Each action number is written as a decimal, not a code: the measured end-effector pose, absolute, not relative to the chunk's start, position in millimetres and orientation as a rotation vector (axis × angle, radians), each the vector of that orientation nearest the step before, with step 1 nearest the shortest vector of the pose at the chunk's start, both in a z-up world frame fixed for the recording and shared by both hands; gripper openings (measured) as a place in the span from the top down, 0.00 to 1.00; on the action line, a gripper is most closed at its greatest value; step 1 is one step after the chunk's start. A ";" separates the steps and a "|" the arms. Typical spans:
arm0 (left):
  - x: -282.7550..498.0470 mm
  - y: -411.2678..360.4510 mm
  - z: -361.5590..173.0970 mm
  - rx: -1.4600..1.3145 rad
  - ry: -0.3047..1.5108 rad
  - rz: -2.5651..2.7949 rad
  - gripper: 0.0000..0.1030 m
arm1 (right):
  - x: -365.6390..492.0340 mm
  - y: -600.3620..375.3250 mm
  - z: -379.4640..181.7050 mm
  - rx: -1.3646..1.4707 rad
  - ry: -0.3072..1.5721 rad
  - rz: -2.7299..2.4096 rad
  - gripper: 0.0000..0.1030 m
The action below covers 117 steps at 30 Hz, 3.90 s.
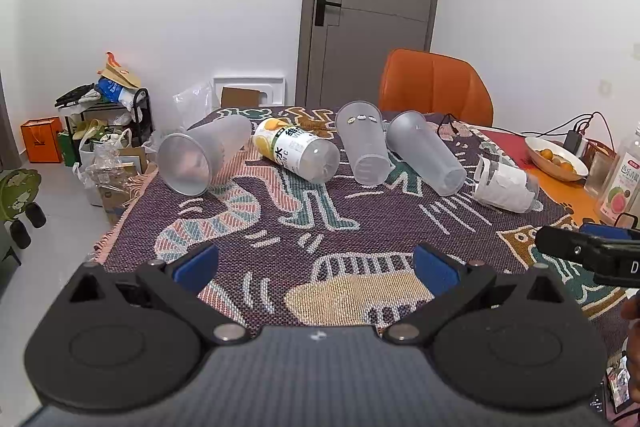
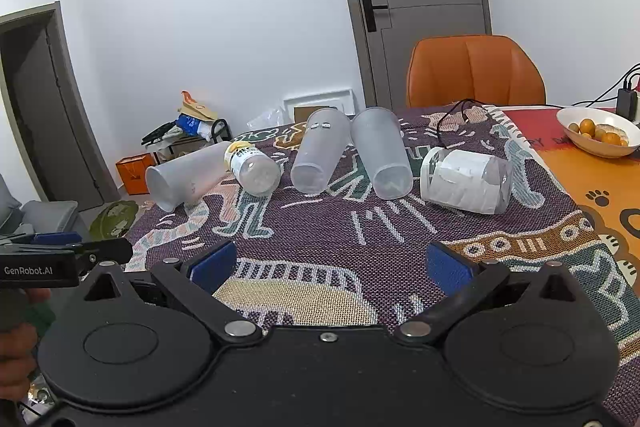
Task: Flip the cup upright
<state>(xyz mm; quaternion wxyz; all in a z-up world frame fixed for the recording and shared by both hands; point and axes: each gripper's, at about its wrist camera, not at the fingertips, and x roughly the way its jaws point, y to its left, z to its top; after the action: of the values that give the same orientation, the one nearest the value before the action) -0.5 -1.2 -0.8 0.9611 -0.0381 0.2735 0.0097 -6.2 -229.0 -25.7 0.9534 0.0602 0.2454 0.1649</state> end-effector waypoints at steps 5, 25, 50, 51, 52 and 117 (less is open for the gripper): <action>-0.5 -1.7 -1.6 -0.074 0.553 0.014 0.00 | -5.6 -229.9 -26.0 0.124 0.499 0.333 0.00; -0.4 -2.7 -1.6 -0.072 0.551 0.011 0.00 | -6.5 -229.9 -26.9 0.124 0.498 0.334 0.00; 5.7 -6.7 -0.2 -0.072 0.542 0.007 0.00 | -2.2 -234.9 -25.3 0.126 0.490 0.327 0.00; 6.8 -6.6 -0.7 -0.073 0.543 0.008 0.00 | -1.8 -235.2 -25.3 0.128 0.490 0.325 0.00; 8.1 -6.7 -1.1 -0.073 0.544 0.008 0.00 | -0.9 -236.0 -25.3 0.130 0.489 0.323 0.00; 190.6 -53.1 -61.5 -0.122 0.720 -0.041 0.02 | 191.3 -307.8 -79.7 -0.003 0.609 0.179 0.08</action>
<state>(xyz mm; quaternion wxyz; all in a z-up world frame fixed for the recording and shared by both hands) 190.6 -53.1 -61.5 0.9339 -0.0594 0.3521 -0.0201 191.3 -307.8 -79.7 0.9500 -0.0015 0.2994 0.0881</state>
